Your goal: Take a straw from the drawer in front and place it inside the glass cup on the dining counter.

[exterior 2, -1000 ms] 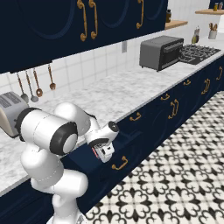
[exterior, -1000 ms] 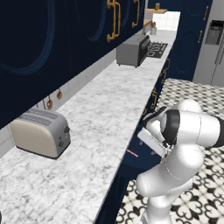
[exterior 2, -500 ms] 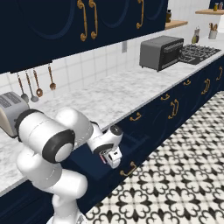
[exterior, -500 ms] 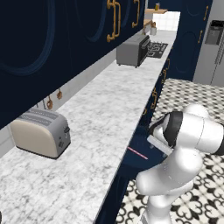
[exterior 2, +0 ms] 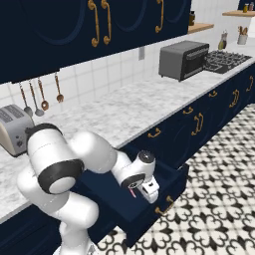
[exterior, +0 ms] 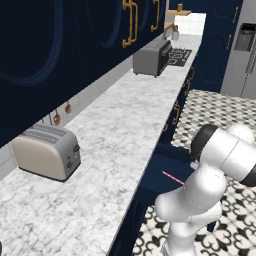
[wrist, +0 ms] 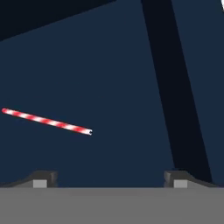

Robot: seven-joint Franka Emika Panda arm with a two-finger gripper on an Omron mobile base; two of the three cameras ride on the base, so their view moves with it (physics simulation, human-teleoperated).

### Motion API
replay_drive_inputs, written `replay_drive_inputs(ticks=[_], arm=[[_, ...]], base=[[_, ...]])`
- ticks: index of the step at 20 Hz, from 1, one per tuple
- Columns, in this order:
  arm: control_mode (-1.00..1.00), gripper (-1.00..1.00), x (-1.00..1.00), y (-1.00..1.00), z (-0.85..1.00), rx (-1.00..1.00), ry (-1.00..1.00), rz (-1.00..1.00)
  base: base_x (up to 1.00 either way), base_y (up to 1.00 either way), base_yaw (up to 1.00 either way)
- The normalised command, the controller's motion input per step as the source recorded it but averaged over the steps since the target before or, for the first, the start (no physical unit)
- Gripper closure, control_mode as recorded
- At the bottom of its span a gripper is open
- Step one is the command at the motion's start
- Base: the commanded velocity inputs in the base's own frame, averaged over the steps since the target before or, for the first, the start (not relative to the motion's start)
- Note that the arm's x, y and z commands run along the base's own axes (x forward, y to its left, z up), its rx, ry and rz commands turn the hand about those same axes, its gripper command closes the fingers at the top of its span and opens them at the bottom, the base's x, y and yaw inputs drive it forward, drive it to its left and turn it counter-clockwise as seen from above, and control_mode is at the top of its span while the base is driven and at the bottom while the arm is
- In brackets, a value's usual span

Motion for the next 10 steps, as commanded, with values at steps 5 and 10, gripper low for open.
replay_drive_inputs(ticks=[5,10], arm=[[-1.0,-1.0,-0.22,-0.17,0.29,-0.04,0.01,0.1],[-1.0,-1.0,0.02,0.96,0.51,0.0,0.1,0.25]], base=[[0.0,0.0,0.0],[0.0,0.0,0.0]])
